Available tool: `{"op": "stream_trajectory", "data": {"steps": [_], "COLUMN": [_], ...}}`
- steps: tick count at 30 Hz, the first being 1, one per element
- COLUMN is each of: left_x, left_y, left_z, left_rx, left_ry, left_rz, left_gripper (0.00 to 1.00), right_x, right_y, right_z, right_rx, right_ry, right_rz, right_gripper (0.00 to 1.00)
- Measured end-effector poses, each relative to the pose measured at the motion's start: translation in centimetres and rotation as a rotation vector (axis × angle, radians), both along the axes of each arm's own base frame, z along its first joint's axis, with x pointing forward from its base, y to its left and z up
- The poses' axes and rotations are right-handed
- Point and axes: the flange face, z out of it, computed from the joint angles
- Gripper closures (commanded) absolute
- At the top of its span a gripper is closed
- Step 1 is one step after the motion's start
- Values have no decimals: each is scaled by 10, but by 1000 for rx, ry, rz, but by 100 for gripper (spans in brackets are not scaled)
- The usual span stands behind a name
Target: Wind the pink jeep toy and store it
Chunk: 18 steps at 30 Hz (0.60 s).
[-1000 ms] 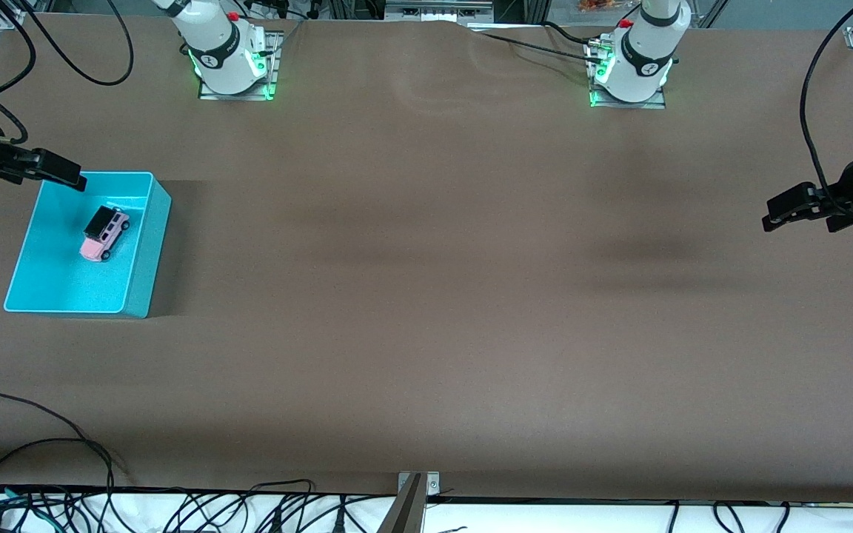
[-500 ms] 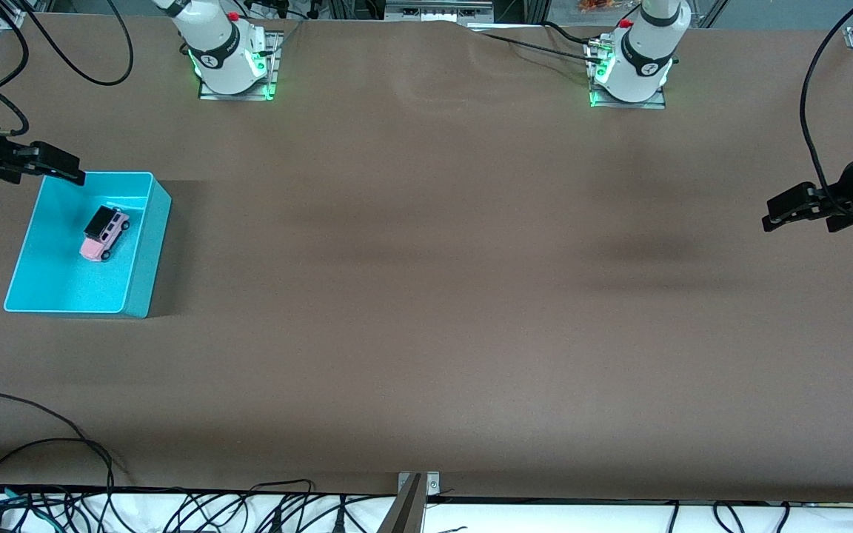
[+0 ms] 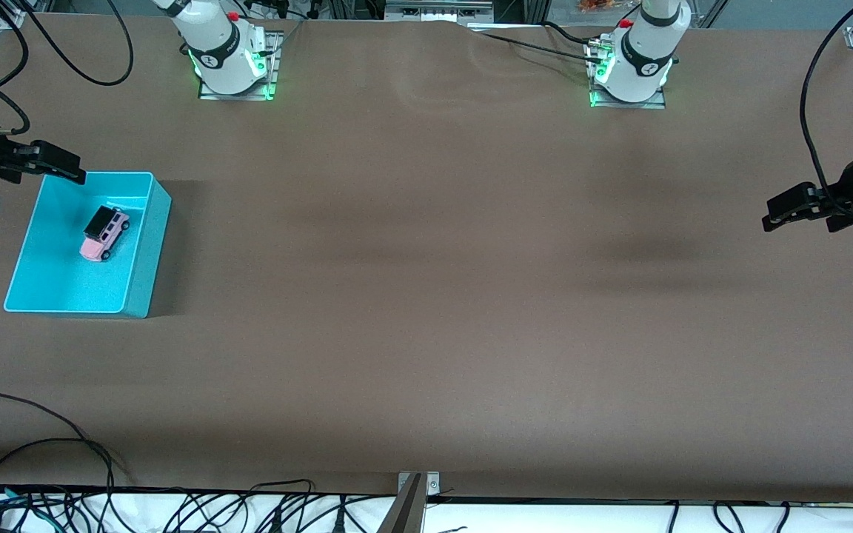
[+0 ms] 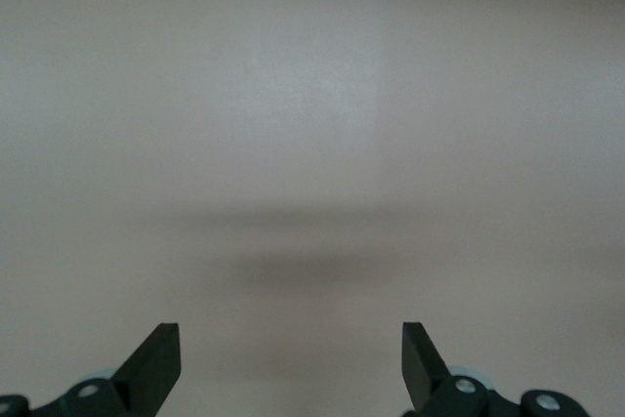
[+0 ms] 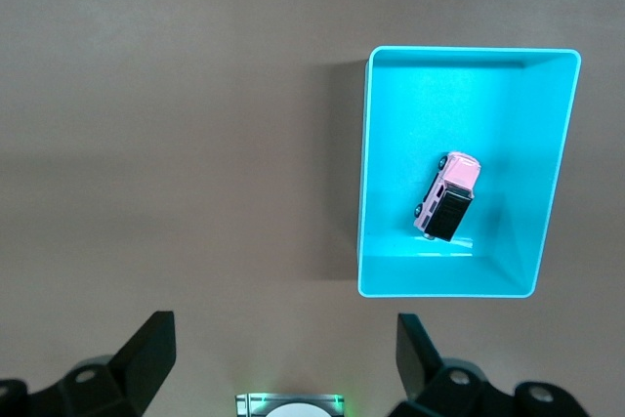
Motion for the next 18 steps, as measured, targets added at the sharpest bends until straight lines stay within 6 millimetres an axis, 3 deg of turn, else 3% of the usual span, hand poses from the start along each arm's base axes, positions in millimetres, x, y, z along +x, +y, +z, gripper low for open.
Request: {"op": "stream_trajectory", "data": {"steps": [9,18], "left_x": [0,0], "left_y": [0,0], "left_z": [0,0], "left_rx": [0,0], "left_ry": [0,0], "left_rz": [0,0], "left_gripper": [0,0], "right_x": [0,2], "right_y": [2,21], "right_z": [5,2], "right_rx": [-3,-6], "right_ry": [-11,-14], "right_rz": [-16,-14], "right_gripper": [0,0]}}
